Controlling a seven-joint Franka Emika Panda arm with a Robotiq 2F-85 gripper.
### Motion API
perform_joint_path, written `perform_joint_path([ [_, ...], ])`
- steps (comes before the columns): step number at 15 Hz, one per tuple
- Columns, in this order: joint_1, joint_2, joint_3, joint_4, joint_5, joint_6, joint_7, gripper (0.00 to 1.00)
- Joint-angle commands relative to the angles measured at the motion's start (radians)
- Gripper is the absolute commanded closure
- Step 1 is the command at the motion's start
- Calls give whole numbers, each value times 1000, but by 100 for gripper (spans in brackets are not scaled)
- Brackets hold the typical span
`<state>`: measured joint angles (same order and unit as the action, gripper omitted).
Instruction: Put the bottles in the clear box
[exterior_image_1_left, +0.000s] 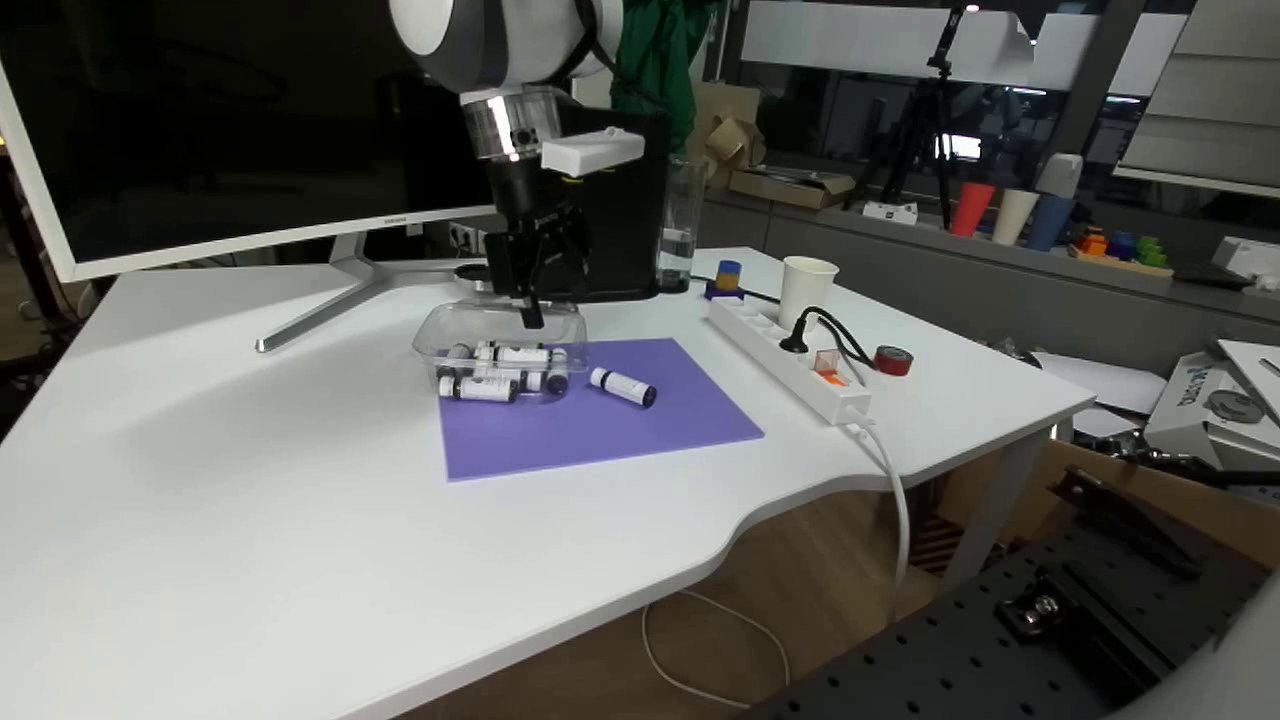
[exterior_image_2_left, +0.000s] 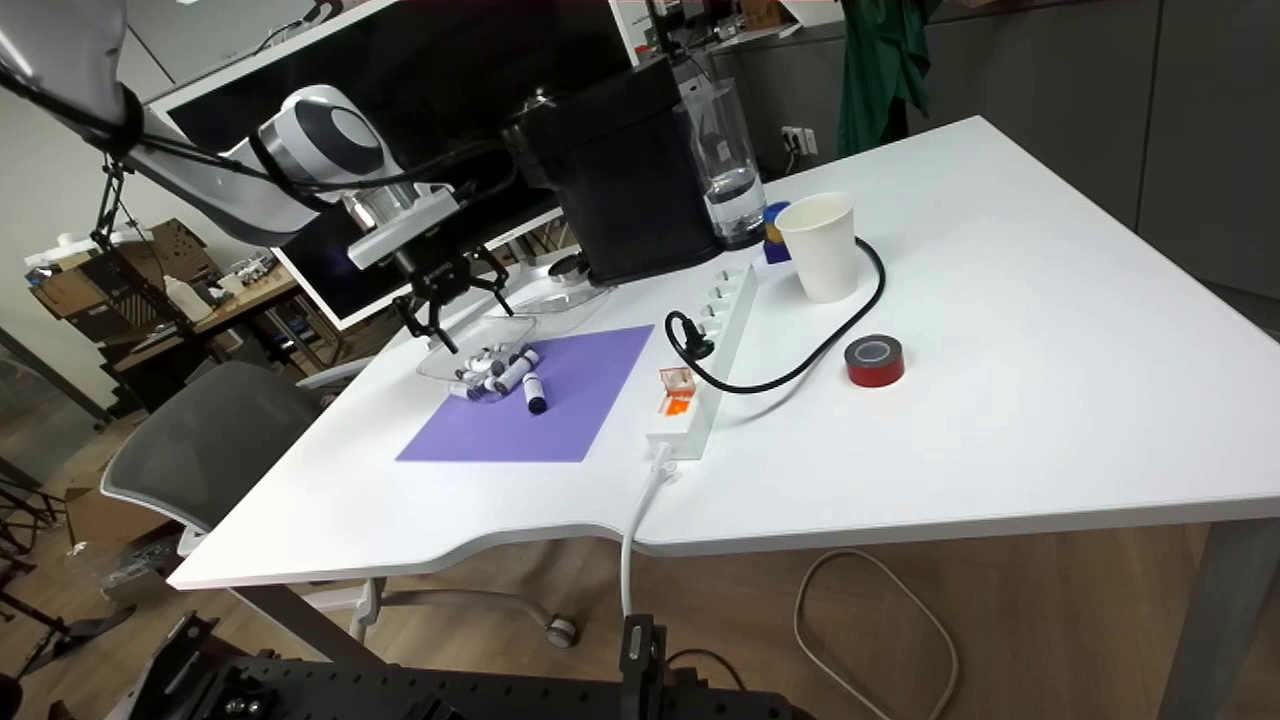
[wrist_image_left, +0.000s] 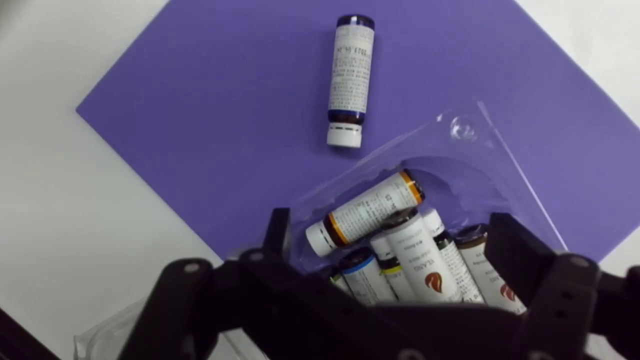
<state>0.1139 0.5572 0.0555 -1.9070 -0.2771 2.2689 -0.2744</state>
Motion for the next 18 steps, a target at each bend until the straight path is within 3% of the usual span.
perform_joint_path([
  [1,-31,-90,-13,-72,-6,-70,0,0],
  [5,-79,-119,-27,-112,9,-113,-12,0],
  [10,-117,-61,-37,-105,14,-75,-3,0],
  [18,-116,44,-32,-73,18,-57,-1,0],
])
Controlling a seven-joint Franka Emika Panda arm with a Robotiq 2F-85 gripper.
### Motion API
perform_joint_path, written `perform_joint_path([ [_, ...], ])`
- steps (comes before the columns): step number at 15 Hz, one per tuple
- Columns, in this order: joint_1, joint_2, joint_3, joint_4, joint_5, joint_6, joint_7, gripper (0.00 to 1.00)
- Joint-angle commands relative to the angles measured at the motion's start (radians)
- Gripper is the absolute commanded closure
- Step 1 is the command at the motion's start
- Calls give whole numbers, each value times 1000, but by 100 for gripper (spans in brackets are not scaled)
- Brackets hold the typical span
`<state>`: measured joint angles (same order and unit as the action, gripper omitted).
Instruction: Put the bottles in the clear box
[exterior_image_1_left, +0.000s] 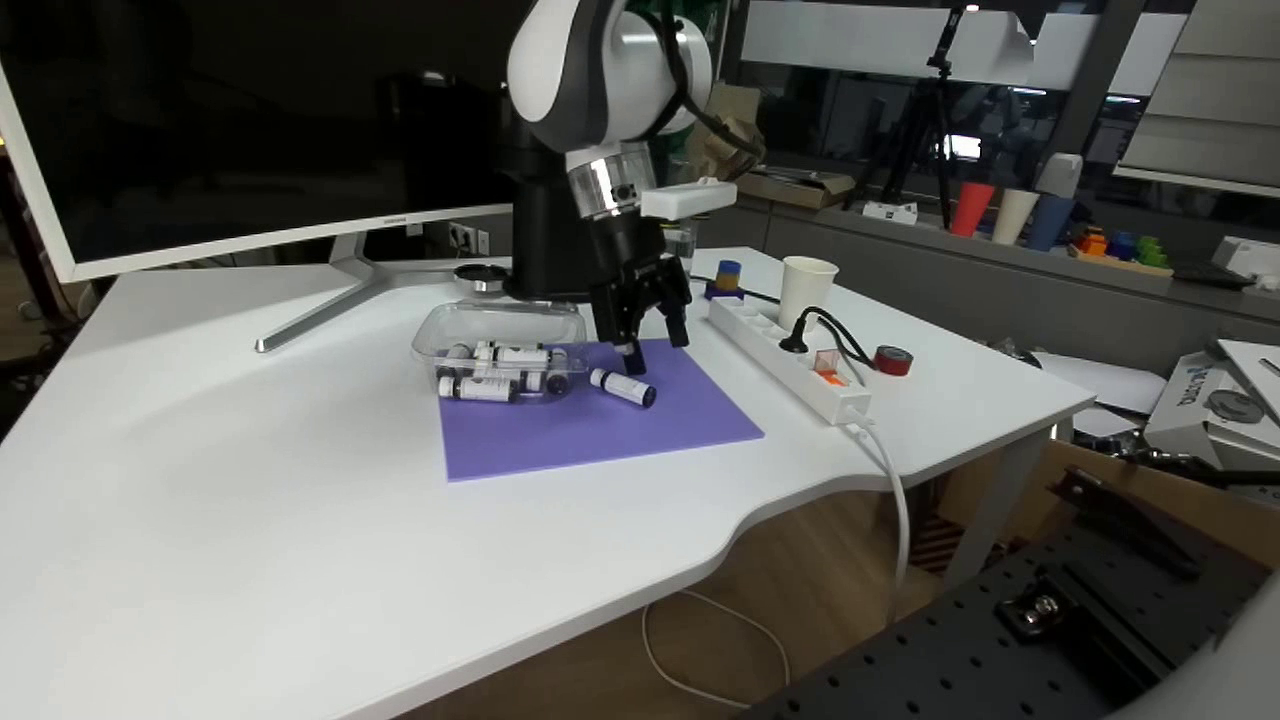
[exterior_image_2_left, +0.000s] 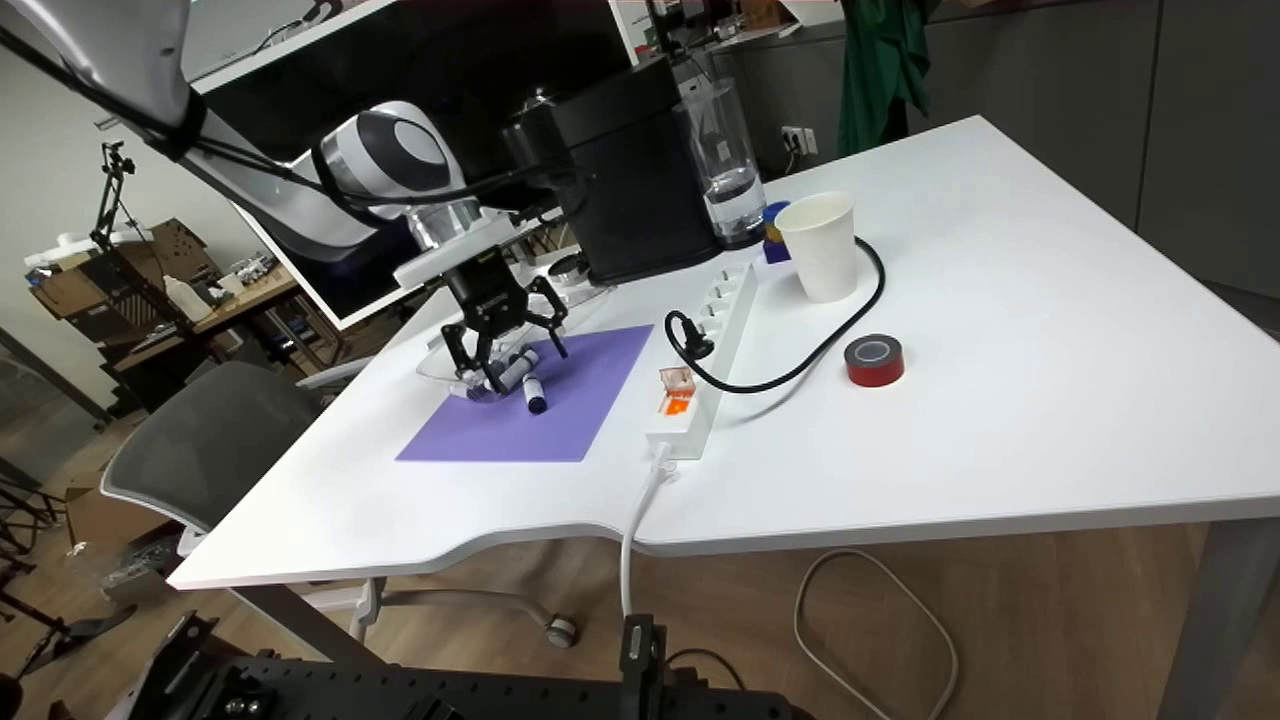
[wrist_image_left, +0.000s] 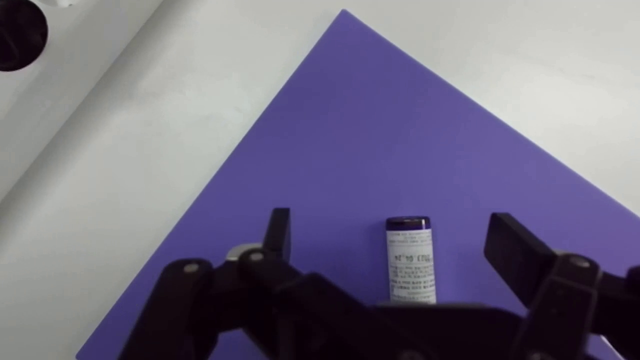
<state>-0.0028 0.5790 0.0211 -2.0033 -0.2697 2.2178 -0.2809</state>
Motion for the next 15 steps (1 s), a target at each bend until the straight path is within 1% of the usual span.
perform_joint_path([
  [1,2,30,3,26,10,-4,5,0],
  [2,4,37,2,29,7,-5,5,0],
  [3,5,40,4,30,7,-2,5,25],
  [4,7,42,5,30,6,0,4,26],
  [5,8,43,6,30,6,1,3,32],
  [8,12,53,9,39,4,-3,4,55],
  [10,16,61,9,45,3,-6,5,67],
  [13,19,68,10,48,3,-8,4,89],
  [14,19,69,10,47,4,-7,3,95],
  [15,19,64,11,47,4,-9,3,97],
])
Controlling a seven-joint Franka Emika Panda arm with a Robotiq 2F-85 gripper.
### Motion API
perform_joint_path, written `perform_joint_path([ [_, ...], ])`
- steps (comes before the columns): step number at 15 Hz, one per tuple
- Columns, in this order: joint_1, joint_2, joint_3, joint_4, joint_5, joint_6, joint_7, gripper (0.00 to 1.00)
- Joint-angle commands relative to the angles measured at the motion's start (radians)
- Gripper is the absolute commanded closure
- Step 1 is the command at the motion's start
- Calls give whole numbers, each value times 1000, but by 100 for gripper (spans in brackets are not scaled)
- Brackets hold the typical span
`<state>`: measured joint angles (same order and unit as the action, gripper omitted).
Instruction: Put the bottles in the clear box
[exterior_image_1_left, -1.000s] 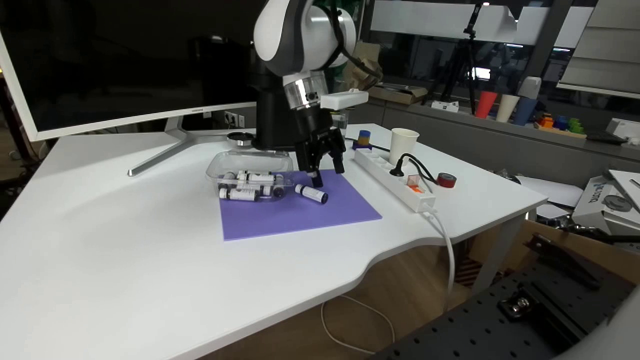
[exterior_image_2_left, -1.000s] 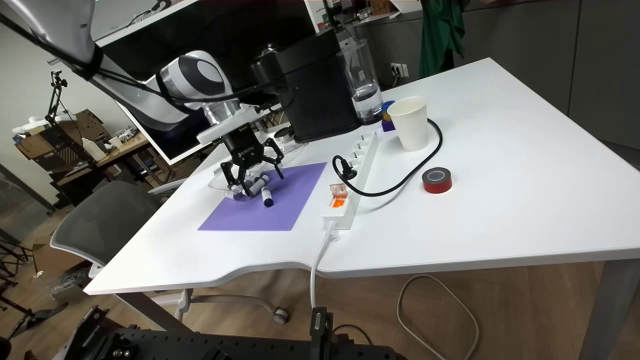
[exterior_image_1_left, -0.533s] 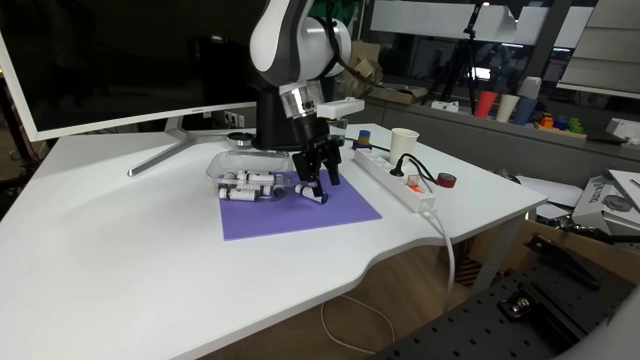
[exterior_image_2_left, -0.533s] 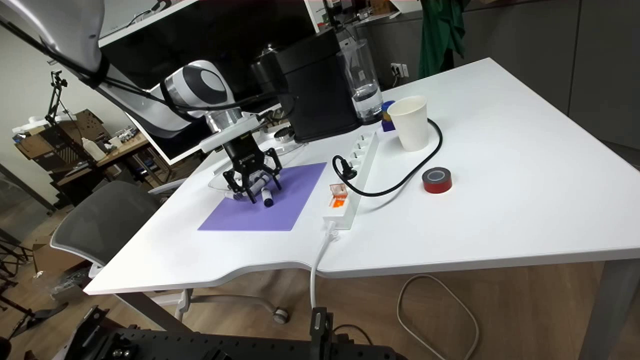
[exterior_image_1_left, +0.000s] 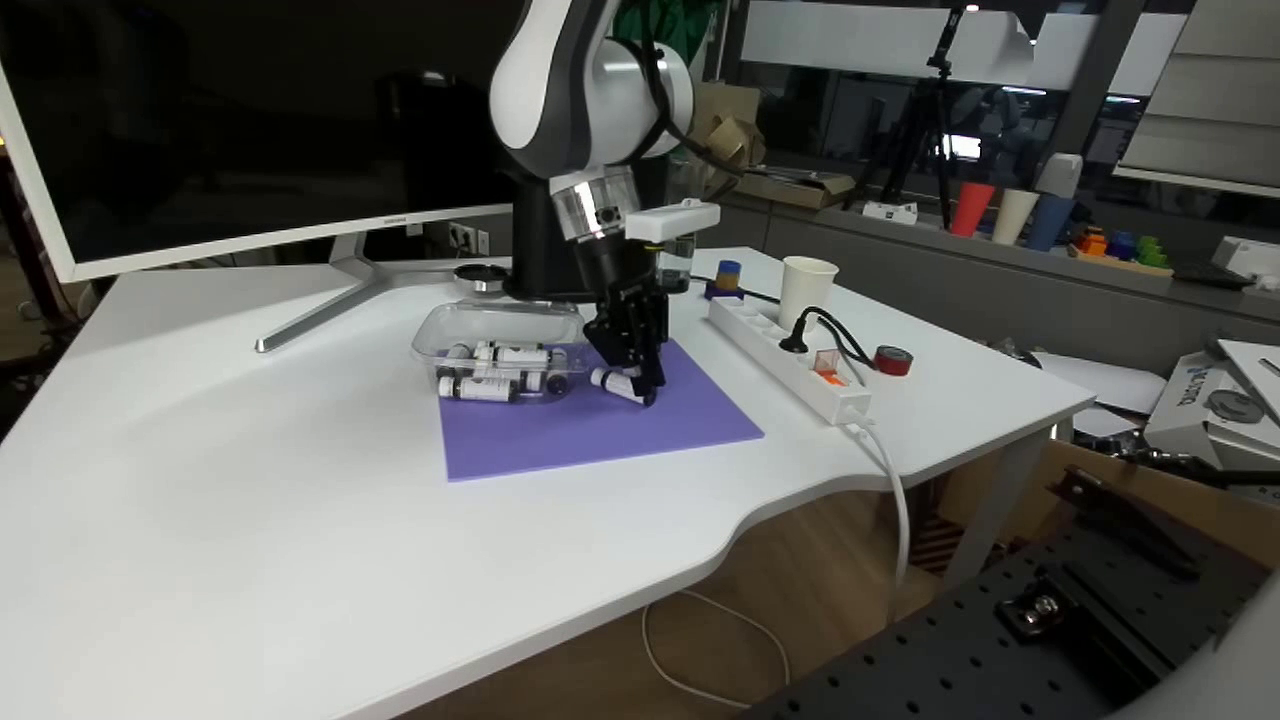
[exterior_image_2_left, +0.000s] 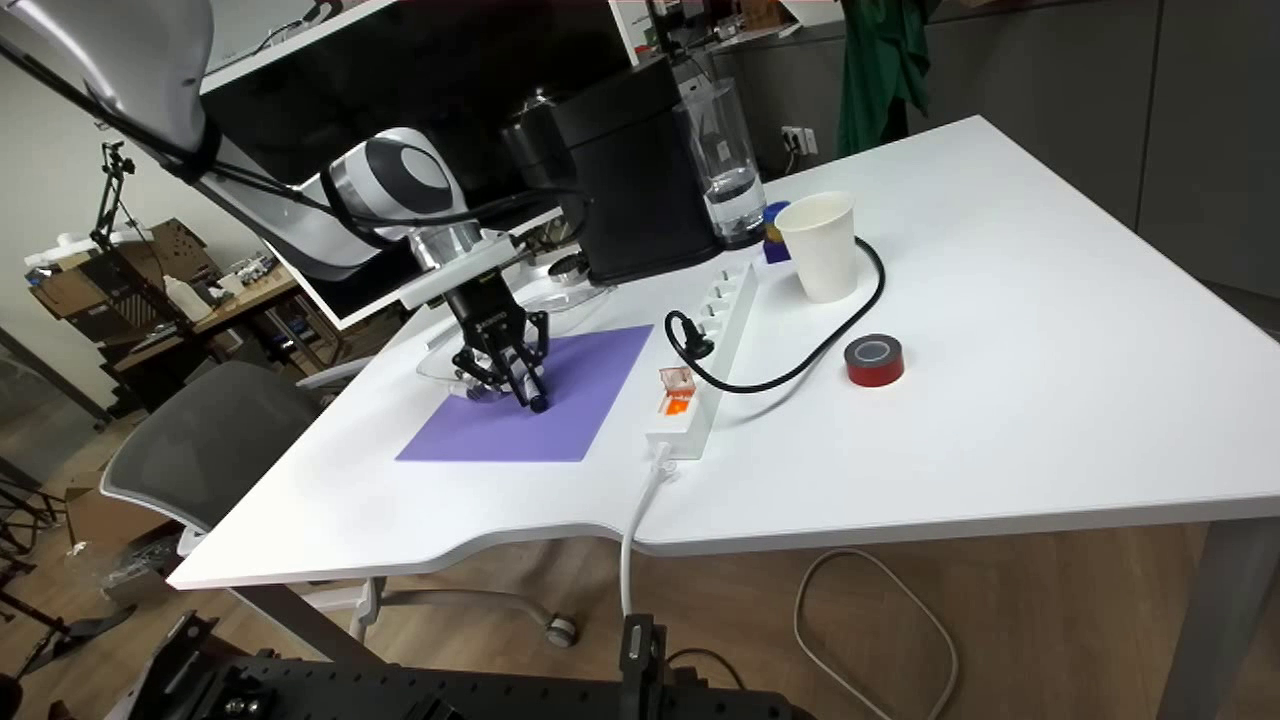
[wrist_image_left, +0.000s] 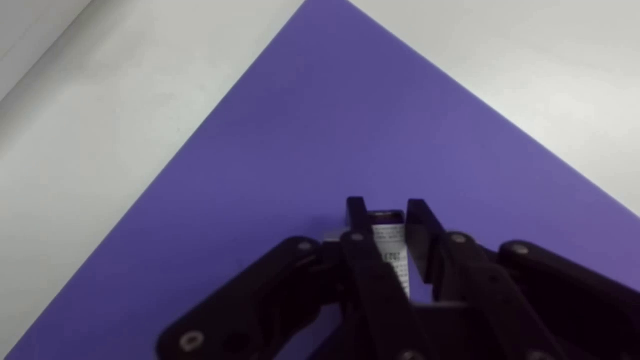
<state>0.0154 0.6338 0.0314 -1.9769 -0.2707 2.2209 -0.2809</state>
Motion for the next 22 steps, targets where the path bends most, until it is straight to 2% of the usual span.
perform_joint_path([
  [1,0,6,1,17,6,-10,2,94],
  [15,-56,-65,-2,-33,141,62,37,94],
  [22,-59,-156,-13,-97,199,177,90,94],
])
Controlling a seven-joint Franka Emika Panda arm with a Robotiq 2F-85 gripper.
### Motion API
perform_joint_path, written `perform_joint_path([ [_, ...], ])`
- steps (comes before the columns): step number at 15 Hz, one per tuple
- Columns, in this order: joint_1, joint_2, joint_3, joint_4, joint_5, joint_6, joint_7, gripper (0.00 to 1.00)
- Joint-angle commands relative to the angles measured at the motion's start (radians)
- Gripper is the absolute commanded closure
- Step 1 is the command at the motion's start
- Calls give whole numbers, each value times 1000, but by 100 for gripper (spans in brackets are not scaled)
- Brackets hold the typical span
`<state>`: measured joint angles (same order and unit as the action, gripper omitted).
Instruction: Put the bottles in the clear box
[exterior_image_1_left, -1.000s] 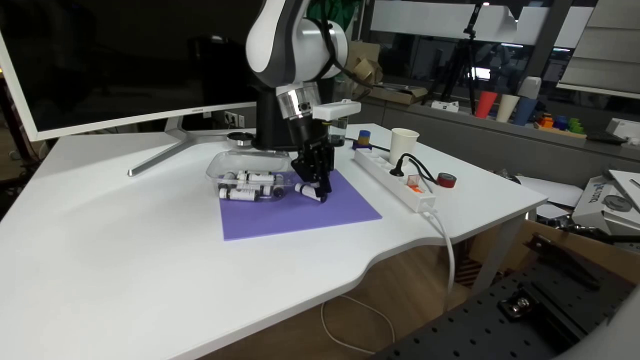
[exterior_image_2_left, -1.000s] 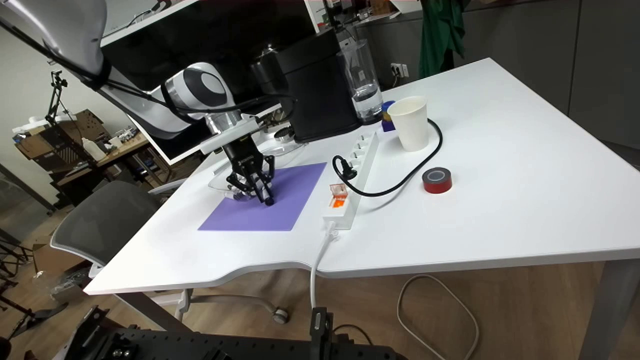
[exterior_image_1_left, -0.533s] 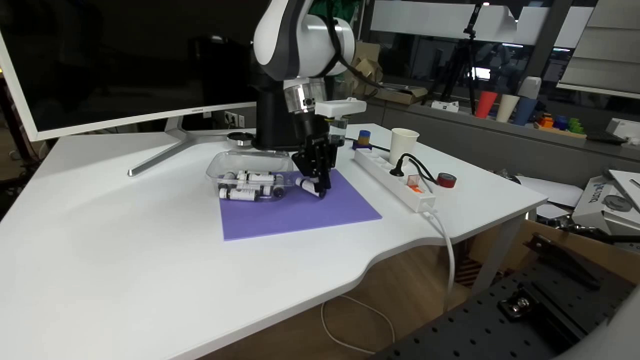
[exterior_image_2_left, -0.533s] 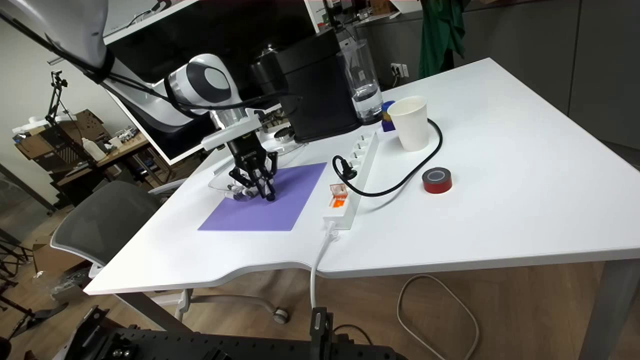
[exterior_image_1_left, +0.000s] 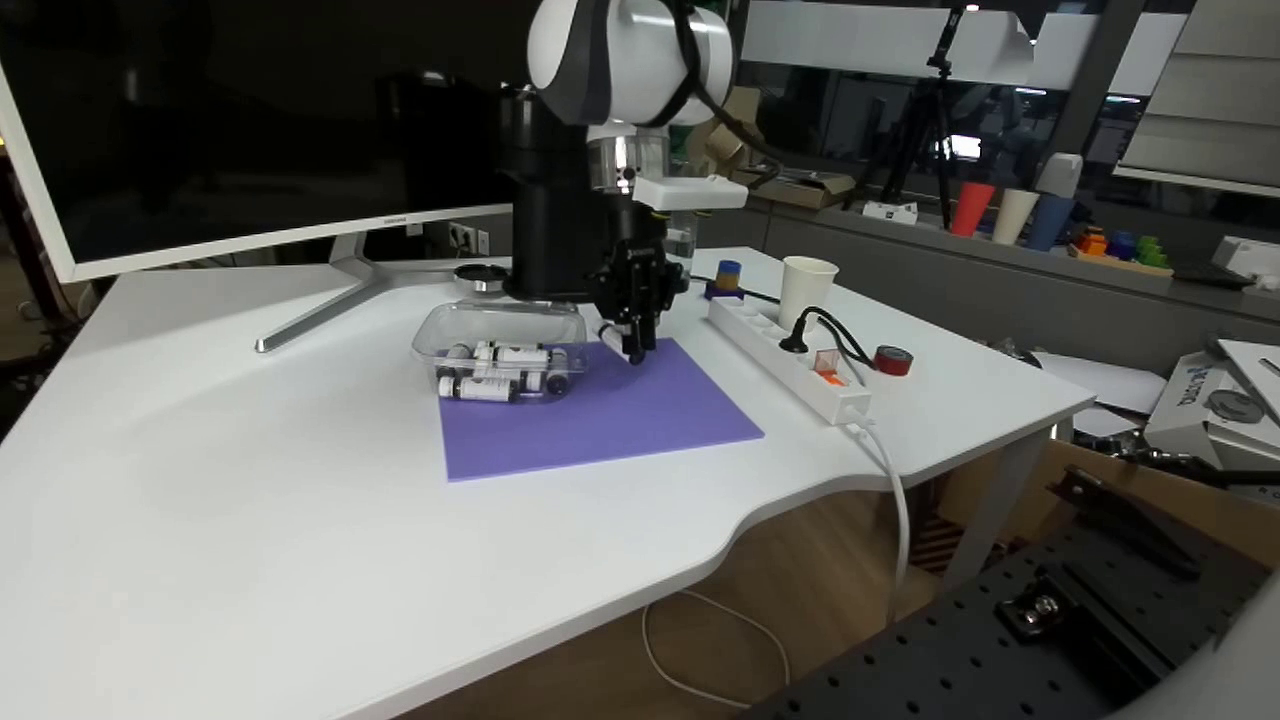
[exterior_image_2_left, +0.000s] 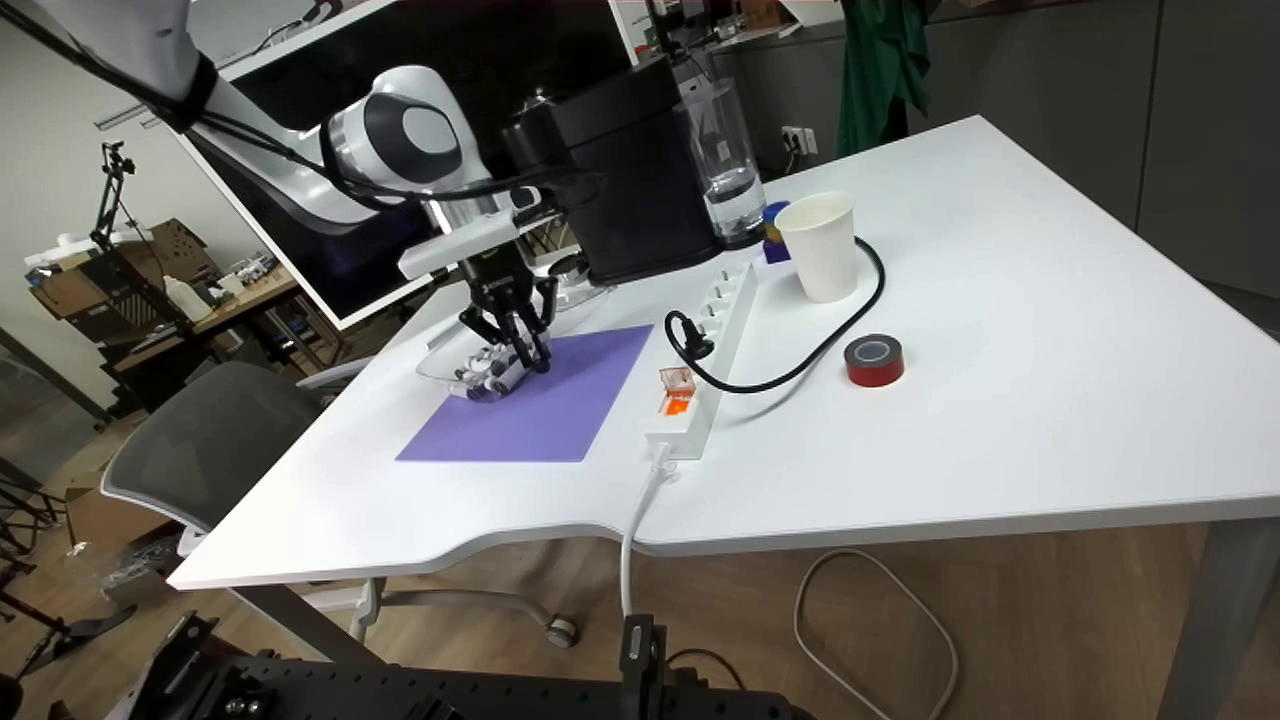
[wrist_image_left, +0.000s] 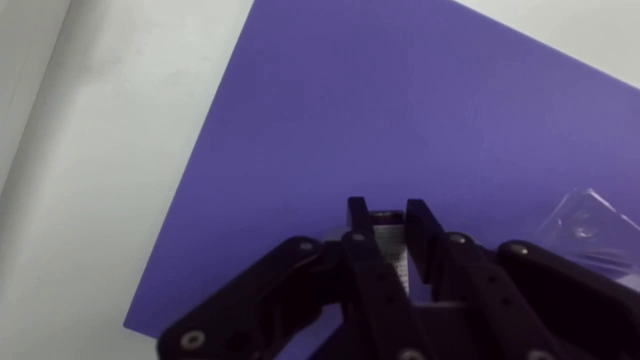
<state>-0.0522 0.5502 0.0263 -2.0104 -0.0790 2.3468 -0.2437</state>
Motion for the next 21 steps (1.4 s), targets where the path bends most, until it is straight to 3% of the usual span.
perform_joint_path([
  [1,15,-87,-10,-74,1,70,65,94],
  [5,49,-117,-13,-87,-31,119,94,94],
  [15,160,-46,14,17,-130,52,69,94],
  [17,165,-24,21,46,-122,16,65,50],
  [21,151,3,31,86,-90,-37,63,23],
])
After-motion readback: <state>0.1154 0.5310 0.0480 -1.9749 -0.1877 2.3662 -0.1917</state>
